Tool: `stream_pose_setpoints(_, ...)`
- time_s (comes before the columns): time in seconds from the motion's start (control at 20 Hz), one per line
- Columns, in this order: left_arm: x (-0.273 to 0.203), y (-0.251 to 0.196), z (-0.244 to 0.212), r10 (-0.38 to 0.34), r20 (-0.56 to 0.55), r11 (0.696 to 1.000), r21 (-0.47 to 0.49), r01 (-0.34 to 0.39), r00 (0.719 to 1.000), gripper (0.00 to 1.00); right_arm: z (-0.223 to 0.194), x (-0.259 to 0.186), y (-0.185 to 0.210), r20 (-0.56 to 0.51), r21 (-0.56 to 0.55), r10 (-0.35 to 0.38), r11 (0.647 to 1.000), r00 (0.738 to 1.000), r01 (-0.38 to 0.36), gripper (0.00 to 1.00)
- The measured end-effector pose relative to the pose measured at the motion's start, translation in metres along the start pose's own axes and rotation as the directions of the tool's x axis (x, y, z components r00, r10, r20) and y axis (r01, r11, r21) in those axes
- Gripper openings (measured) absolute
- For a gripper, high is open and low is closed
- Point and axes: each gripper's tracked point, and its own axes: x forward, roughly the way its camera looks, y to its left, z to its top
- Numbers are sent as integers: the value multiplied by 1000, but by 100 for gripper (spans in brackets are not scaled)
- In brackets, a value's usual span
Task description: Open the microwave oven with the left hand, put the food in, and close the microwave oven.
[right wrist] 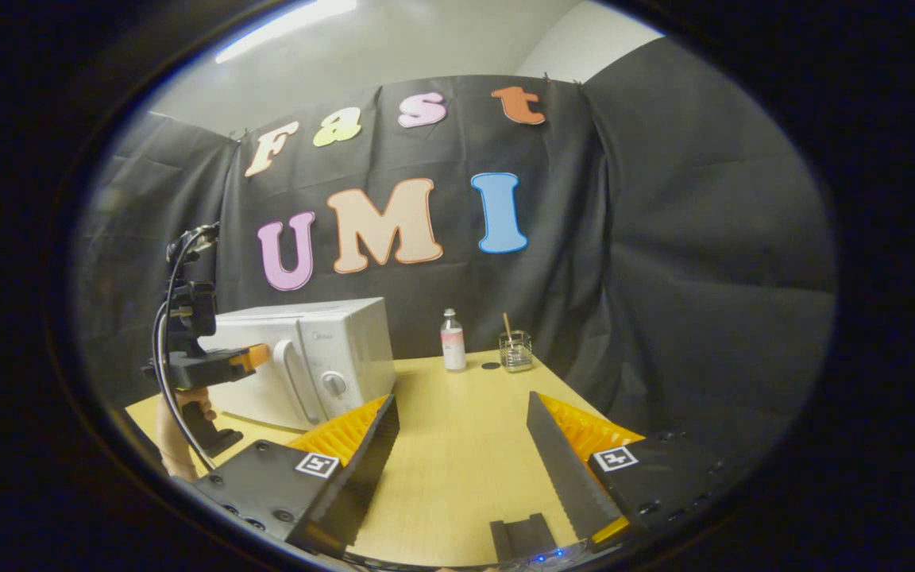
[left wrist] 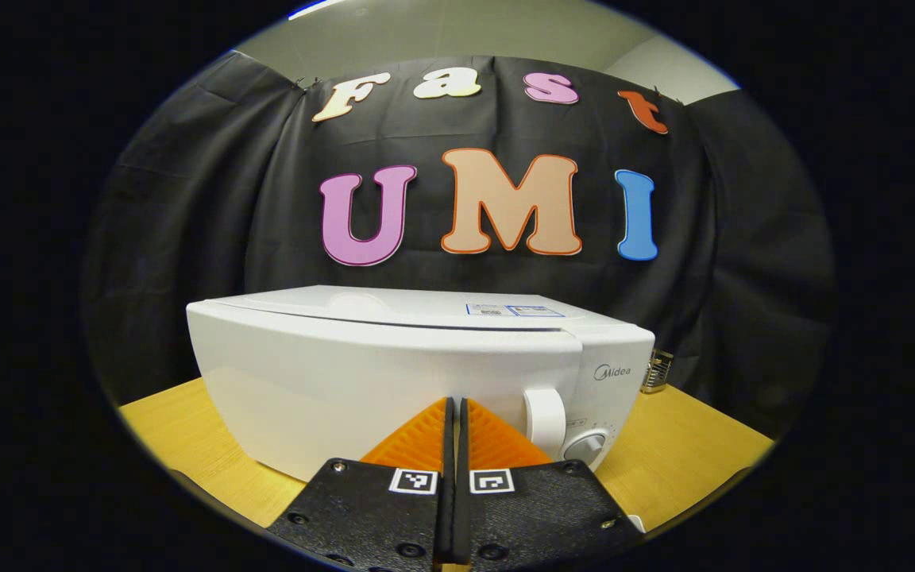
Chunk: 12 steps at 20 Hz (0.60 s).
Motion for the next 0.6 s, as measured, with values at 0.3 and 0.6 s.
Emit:
stream_pose_setpoints(0.3,1,2,1,-4,5,1000,1,4,1000,1,-8,4,8,-22,-8,13,1000,1000,-14,92)
stream_pose_setpoints(0.6,6,-1,-4,-35,-9,998,-45,34,999,1,-19,7,23,-55,-25,39,999,998,-40,92)
